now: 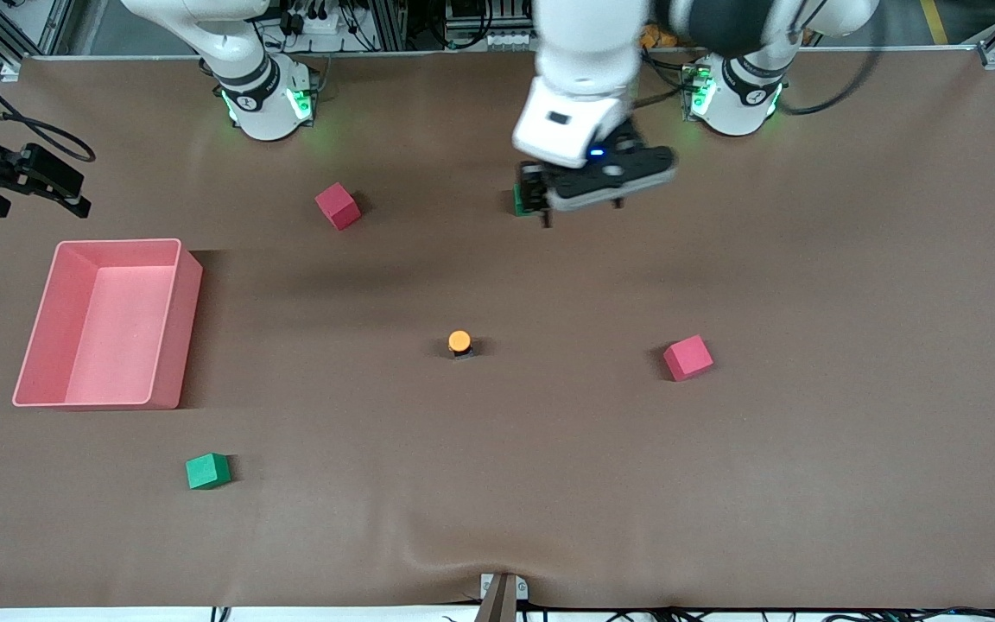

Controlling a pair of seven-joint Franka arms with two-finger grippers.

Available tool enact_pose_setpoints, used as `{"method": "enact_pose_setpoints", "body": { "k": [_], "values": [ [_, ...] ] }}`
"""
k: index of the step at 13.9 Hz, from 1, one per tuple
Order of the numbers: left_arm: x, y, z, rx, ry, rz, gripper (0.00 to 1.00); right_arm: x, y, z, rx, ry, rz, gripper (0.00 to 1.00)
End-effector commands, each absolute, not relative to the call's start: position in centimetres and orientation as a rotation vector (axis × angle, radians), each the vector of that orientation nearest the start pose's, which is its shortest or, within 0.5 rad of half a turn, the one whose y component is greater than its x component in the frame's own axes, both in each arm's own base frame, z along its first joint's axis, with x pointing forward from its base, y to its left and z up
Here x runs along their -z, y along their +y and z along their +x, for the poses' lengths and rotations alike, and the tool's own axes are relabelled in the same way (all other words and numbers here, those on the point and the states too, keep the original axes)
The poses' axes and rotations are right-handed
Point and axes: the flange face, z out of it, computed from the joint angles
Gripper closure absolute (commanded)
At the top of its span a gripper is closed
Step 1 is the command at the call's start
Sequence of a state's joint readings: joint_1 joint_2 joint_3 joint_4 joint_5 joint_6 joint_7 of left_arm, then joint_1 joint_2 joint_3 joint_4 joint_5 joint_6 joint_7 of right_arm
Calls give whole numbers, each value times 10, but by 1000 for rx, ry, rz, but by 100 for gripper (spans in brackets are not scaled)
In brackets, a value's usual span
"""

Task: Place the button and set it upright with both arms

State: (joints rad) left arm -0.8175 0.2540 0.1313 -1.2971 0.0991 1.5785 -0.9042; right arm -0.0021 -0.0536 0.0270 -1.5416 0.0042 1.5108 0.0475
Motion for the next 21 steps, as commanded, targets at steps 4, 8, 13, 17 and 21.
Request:
{"method": "enact_pose_setpoints", "body": {
  "k": [4,8,13,17,21],
  "values": [
    [-646,-274,521,27,-64,-3105,0,-664,14,531,34,19,-3139,0],
    [-660,-185,542,-23,-13,-3111,0,-664,14,531,34,19,-3139,0],
    [-663,-110,562,-15,-2,-3114,0,-664,13,531,34,19,-3139,0],
    [-664,-107,562,-8,3,-3115,0,-664,13,531,34,21,-3139,0],
    [-662,-98,566,-6,-22,-3116,0,-664,13,531,36,19,-3139,0]
  ]
}}
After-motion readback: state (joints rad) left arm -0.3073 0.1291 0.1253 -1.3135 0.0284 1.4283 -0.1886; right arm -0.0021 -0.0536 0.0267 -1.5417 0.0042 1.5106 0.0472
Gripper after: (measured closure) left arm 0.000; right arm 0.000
